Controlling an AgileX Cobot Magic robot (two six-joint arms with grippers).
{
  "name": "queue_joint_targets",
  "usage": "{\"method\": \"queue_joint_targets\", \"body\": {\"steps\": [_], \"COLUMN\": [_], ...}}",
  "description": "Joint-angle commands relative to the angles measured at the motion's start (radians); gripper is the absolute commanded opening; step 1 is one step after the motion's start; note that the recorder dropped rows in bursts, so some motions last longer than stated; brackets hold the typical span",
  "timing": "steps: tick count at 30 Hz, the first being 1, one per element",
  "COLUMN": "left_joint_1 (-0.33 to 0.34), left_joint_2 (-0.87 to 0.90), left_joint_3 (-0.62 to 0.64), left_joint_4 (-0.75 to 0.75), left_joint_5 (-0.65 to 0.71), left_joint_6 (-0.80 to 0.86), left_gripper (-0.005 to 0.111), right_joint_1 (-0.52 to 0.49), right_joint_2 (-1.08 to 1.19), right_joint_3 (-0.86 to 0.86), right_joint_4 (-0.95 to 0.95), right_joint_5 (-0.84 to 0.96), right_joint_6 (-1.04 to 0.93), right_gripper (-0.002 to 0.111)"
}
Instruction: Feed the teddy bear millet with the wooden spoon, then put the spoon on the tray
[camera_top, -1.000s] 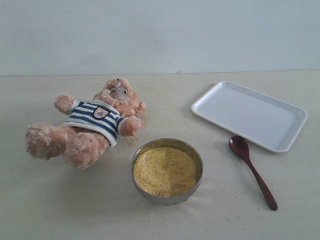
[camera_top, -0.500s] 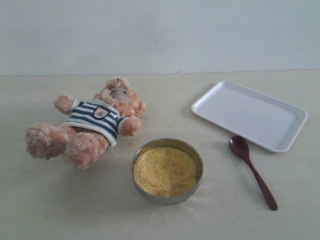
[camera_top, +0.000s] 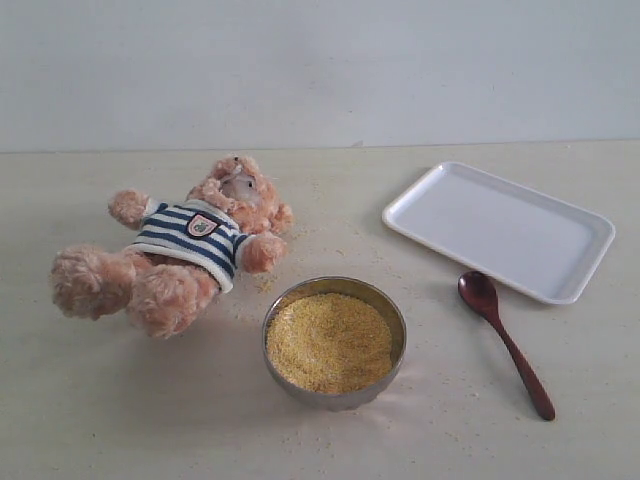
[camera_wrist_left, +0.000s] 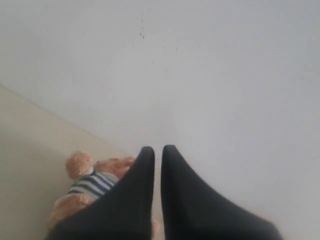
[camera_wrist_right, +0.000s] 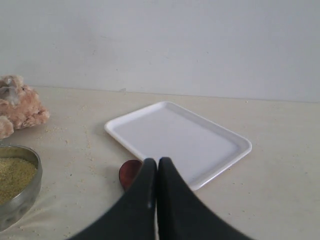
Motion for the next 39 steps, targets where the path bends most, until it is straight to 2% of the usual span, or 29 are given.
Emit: {"method": "queue_joint_targets", "body": {"steps": [1,2,6,8,11,12,13,14,15,18,21,24,26,29,35,39], "left_joint_1": [-0.006,-0.006,-0.006,-0.006,-0.006,-0.006,-0.006,-0.006,-0.006,-0.006,-0.006,-0.005,0.016,0.067,0.075,0.075], "left_joint_2": [0.277,0.424,0.743,0.870,1.034,1.090,1.154,1.193,1.245,1.334,1.412,1.505,1.574,1.698,1.835,1.884], "left_joint_3": [-0.146,-0.233,-0.411,-0.498,-0.632,-0.683,-0.750,-0.780,-0.825,-0.882,-0.887,-0.889,-0.889,-0.945,-1.051,-1.051], "left_joint_4": [-0.005,-0.005,-0.005,-0.005,-0.005,-0.005,-0.005,0.003,0.041,0.165,0.187,0.180,0.097,-0.112,-0.122,-0.122], "left_joint_5": [0.102,0.158,0.259,0.300,0.338,0.342,0.342,0.342,0.342,0.354,0.400,0.438,0.452,0.564,0.543,0.552], "left_joint_6": [0.217,0.286,0.439,0.483,0.509,0.509,0.505,0.493,0.464,0.407,0.408,0.485,0.549,0.728,0.767,0.775], "left_gripper": [0.005,0.005,0.006,0.011,0.032,0.045,0.069,0.081,0.087,0.075,0.075,0.075,0.075,0.075,0.075,0.075], "right_joint_1": [0.001,0.001,0.001,0.001,0.001,0.001,0.001,0.001,0.001,0.001,0.001,0.001,0.001,0.001,0.001,0.001], "right_joint_2": [-0.005,-0.005,-0.005,-0.005,-0.005,-0.005,-0.005,-0.005,-0.005,-0.005,-0.005,-0.005,-0.005,-0.005,-0.005,-0.005], "right_joint_3": [0.005,0.005,0.005,0.005,0.005,0.005,0.005,0.005,0.005,0.005,0.005,0.005,0.005,0.005,0.005,0.005], "right_joint_4": [-0.001,-0.001,-0.001,-0.001,-0.001,-0.001,-0.001,-0.001,-0.001,-0.001,-0.001,-0.001,-0.001,-0.001,-0.001,-0.001], "right_joint_5": [0.000,0.000,0.000,0.000,0.000,0.000,0.000,0.000,0.000,0.000,0.000,0.000,0.000,0.000,0.000,0.000], "right_joint_6": [-0.001,-0.001,-0.001,-0.001,-0.001,-0.001,-0.001,0.002,0.002,0.002,0.002,0.002,0.002,0.002,0.002,0.002], "right_gripper": [0.001,0.001,0.001,0.001,0.001,0.001,0.001,0.001,0.001,0.001,0.001,0.001,0.001,0.001,0.001,0.001]}}
